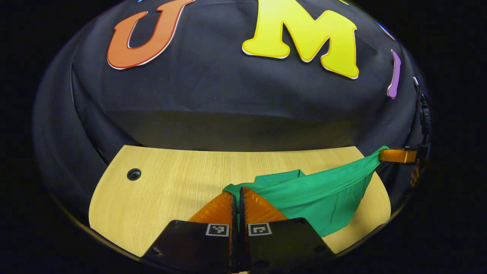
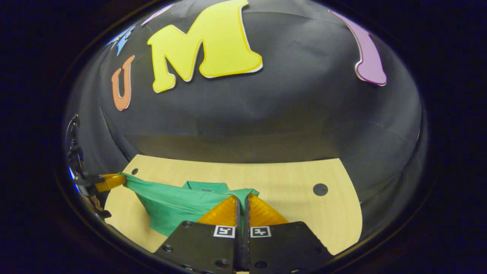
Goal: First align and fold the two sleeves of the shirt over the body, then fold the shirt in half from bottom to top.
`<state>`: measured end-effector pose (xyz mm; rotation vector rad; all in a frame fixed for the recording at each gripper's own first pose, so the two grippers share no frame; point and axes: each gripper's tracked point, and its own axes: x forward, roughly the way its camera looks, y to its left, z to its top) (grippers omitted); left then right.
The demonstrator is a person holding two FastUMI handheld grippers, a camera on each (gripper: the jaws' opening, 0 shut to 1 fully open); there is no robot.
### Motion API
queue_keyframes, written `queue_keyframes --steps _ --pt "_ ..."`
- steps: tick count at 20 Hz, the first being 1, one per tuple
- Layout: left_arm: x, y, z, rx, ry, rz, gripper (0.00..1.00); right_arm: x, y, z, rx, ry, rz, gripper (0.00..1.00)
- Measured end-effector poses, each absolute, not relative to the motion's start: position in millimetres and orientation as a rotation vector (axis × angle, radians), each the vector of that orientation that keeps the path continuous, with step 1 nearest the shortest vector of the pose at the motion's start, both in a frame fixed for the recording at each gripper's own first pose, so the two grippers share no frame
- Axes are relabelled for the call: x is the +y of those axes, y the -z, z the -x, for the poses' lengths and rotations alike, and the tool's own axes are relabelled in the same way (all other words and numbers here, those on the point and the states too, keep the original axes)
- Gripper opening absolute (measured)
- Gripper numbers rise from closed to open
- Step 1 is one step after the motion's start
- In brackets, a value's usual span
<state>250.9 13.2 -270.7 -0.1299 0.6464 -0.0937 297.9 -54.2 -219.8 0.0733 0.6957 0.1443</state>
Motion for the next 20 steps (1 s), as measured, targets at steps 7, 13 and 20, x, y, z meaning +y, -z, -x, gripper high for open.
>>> queue_keyframes --steps 7,13,20 --pt "5.6 328.6 -285.6 0.666 0.046 0.162 0.12 -48.9 295.4 -330.5 0.773 -0.107 -0.028 0.02" --pt "-2.9 349.3 -280.3 0.727 0.037 0.093 1.00 -46.9 330.1 -310.0 0.822 -0.095 -0.004 0.60" --pt "5.9 273.8 -265.7 0.576 -0.012 0.094 1.00 -34.5 257.1 -276.6 0.638 -0.083 0.024 0.96"
